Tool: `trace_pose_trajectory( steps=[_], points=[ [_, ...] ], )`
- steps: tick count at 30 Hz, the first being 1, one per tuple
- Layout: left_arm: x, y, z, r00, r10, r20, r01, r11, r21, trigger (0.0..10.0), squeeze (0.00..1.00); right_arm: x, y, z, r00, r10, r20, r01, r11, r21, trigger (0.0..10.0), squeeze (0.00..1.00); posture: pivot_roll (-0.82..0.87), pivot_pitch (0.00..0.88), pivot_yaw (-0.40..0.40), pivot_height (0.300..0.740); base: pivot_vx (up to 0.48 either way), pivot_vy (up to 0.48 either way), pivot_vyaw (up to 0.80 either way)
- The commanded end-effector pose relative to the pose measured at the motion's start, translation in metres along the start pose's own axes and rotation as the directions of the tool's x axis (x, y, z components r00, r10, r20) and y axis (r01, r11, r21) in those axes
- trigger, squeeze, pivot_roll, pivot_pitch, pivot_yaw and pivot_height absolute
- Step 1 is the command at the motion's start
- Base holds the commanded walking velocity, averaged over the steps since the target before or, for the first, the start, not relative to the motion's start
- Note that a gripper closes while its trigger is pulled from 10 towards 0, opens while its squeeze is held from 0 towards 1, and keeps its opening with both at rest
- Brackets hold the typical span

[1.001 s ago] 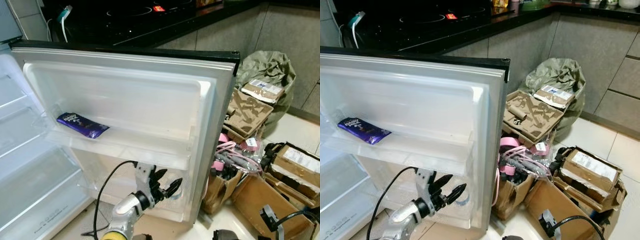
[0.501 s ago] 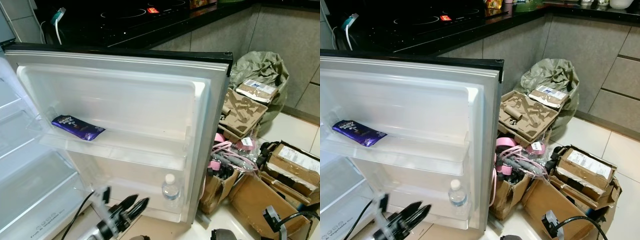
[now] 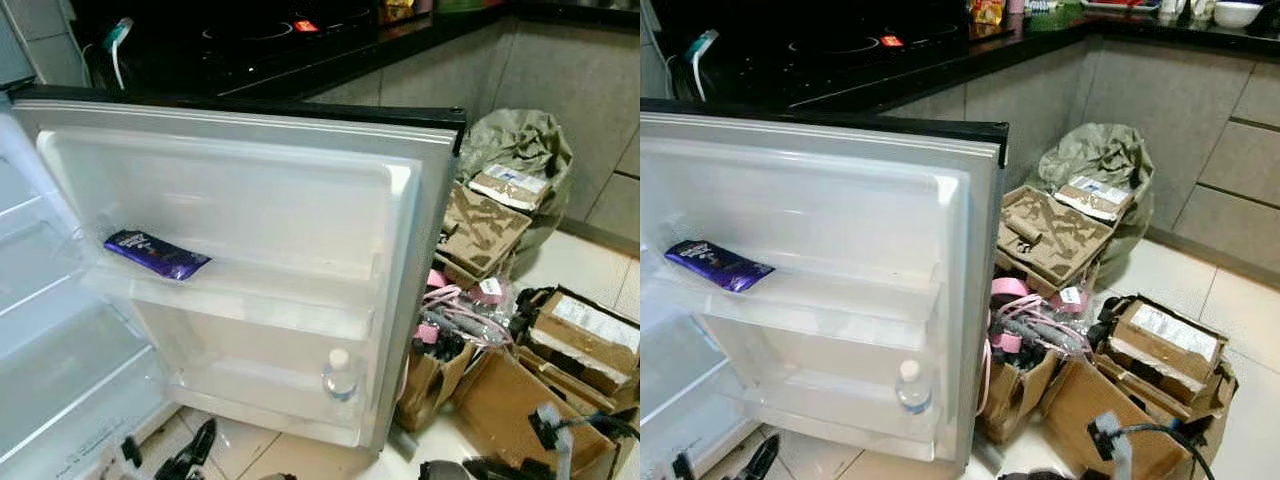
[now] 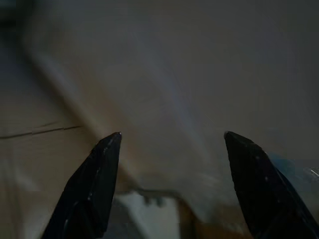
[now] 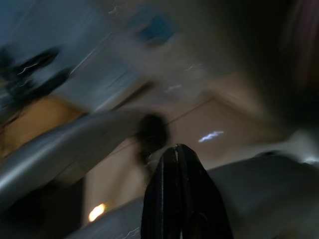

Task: Restocking fridge

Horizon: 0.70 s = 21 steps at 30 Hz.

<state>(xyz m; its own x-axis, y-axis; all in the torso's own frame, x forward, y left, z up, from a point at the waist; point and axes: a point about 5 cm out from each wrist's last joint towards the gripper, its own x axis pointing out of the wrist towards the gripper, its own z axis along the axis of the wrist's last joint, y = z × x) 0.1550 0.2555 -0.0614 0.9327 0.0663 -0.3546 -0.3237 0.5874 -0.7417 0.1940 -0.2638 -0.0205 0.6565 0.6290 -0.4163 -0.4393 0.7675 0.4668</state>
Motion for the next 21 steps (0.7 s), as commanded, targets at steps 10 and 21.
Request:
trace_pose_trajectory(
  steps=[10,21],
  points=[
    [-0.034,0.040,-0.018,0.890,0.445,-0.099,-0.429,0.891,0.148,10.0,0.00,-0.023,-0.029,-0.033,0.771,-0.622,-0.139,0.634,0.771,0.062,10.0,0.00,-0.13,0.000,-0.004,0.565,0.000,0.000,0.00],
    [-0.033,0.026,-0.062,0.808,0.485,-0.334,-0.284,0.819,0.499,10.0,0.00,-0.021,-0.014,-0.069,0.749,-0.619,-0.237,0.656,0.742,0.137,10.0,0.00,-0.12,0.000,0.003,0.585,0.000,0.000,0.00]
  ],
)
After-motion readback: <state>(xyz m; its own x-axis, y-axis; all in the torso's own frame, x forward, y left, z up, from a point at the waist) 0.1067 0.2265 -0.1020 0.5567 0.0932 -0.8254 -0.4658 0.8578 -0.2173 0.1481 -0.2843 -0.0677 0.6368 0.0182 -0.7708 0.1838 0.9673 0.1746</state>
